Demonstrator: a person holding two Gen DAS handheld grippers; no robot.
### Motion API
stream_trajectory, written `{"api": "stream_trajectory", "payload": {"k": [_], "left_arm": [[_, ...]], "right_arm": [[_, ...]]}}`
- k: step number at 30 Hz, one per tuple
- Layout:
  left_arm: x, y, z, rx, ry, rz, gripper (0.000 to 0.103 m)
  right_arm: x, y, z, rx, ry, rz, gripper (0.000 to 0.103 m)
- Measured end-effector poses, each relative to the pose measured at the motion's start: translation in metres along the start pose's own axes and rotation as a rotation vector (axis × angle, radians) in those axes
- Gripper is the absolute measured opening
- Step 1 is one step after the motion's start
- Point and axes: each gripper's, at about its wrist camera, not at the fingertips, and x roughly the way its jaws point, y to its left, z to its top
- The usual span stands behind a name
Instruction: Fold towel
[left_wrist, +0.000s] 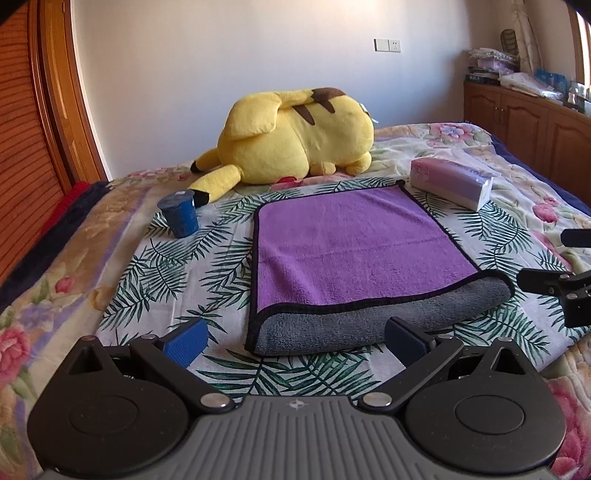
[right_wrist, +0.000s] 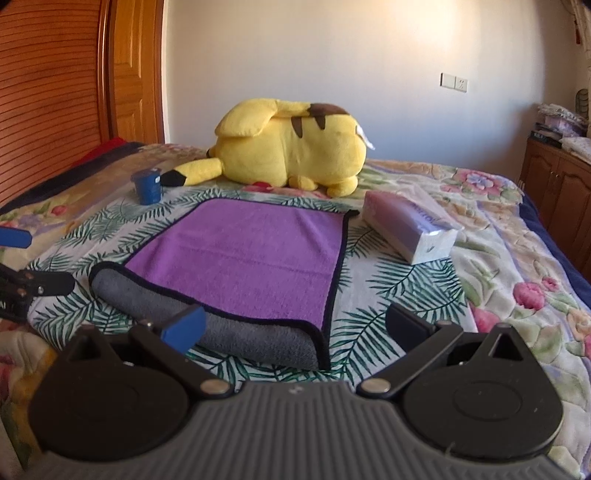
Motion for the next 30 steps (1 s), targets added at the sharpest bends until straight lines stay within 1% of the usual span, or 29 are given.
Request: {"api": "stream_trajectory", "payload": {"k": [4, 8, 10, 15, 18, 19, 20, 21, 25, 28, 30], "left_arm": [[0.011, 0.009, 0.002, -0.022, 0.020, -0.018, 0.101], [0.023, 0.015, 0.004, -0.024, 0.035, -0.024, 0.098], [0.030, 0.017, 0.005, -0.024, 0.044, -0.031, 0.094], [0.048, 0.024, 0.006, -0.032, 0.063, -0.041, 0.088], [0.058, 0.028, 0.006, -0.039, 0.077, -0.053, 0.080], [0.062, 0.029, 0.007, -0.040, 0.082, -0.057, 0.077], [0.065, 0.030, 0.007, -0.042, 0.086, -0.059, 0.076], [0.069, 0.031, 0.007, -0.043, 0.090, -0.063, 0.072], [0.080, 0.035, 0.006, -0.052, 0.106, -0.079, 0.061], [0.087, 0.038, 0.005, -0.063, 0.116, -0.092, 0.057], [0.091, 0.038, 0.004, -0.067, 0.121, -0.095, 0.057]], "right_arm": [[0.010, -0.001, 0.000, -0.003, 0.029, 0.016, 0.103], [0.020, -0.003, 0.001, -0.006, 0.060, 0.030, 0.103], [0.025, -0.004, 0.001, -0.003, 0.074, 0.039, 0.103], [0.036, -0.009, 0.001, 0.004, 0.104, 0.057, 0.103], [0.044, -0.013, 0.001, 0.010, 0.122, 0.067, 0.102], [0.047, -0.014, 0.001, 0.014, 0.129, 0.069, 0.097], [0.049, -0.015, 0.001, 0.018, 0.136, 0.071, 0.090], [0.052, -0.017, 0.002, 0.026, 0.149, 0.073, 0.087], [0.062, -0.023, 0.001, 0.049, 0.174, 0.076, 0.087], [0.067, -0.027, 0.001, 0.067, 0.190, 0.091, 0.083], [0.071, -0.030, 0.001, 0.079, 0.206, 0.103, 0.080]]}}
